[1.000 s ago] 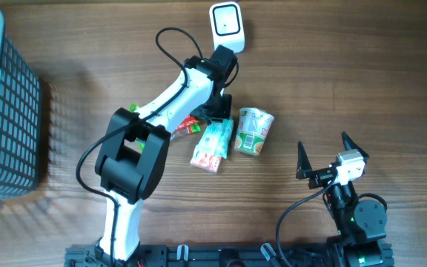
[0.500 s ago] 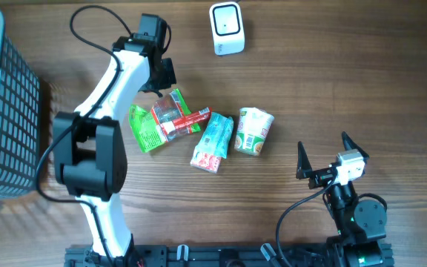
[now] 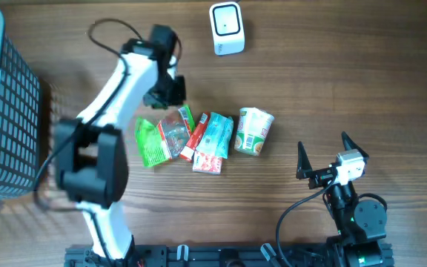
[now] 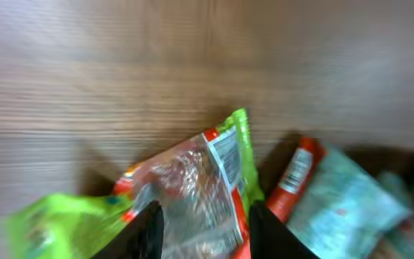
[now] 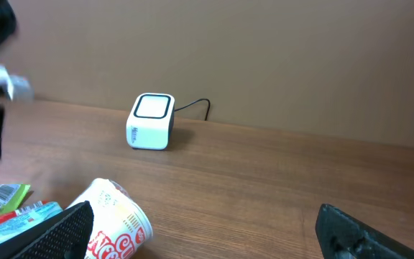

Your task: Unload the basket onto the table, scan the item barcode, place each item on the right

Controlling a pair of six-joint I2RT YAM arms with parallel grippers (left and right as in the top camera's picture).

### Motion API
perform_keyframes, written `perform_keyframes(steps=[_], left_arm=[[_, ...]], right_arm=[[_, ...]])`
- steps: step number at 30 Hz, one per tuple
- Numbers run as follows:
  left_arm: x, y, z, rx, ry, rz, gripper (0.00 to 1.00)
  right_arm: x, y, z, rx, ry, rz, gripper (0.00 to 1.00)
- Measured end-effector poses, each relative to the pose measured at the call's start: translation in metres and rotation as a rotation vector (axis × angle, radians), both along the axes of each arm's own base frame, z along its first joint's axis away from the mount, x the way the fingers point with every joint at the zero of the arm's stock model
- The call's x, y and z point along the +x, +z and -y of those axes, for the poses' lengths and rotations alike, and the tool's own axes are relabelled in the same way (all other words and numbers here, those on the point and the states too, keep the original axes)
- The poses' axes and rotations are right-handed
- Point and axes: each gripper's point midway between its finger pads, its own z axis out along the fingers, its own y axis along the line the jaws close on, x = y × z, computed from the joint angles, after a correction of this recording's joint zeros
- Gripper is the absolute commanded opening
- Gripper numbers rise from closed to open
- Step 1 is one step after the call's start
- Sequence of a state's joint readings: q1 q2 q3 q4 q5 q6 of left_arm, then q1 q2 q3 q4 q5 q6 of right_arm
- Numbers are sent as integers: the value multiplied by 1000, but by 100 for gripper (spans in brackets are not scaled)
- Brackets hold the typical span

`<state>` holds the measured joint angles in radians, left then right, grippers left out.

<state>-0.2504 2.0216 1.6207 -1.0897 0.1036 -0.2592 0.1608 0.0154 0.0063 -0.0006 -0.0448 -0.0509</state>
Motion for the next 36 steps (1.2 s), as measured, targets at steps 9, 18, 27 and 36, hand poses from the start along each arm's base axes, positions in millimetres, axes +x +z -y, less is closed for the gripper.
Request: perform_keyframes(steps=[9, 18, 27, 36], left_arm=[[33, 82, -45, -51, 110, 281, 100], [34, 82, -45, -52, 112, 281, 100], [34, 82, -45, -52, 112, 281, 100], [34, 82, -45, -52, 112, 281, 100]], right_arm=[[0, 0, 0, 0, 0, -1, 100], [0, 0, 0, 0, 0, 0, 100], [0, 0, 0, 0, 0, 0, 100], [0, 0, 0, 0, 0, 0, 100]])
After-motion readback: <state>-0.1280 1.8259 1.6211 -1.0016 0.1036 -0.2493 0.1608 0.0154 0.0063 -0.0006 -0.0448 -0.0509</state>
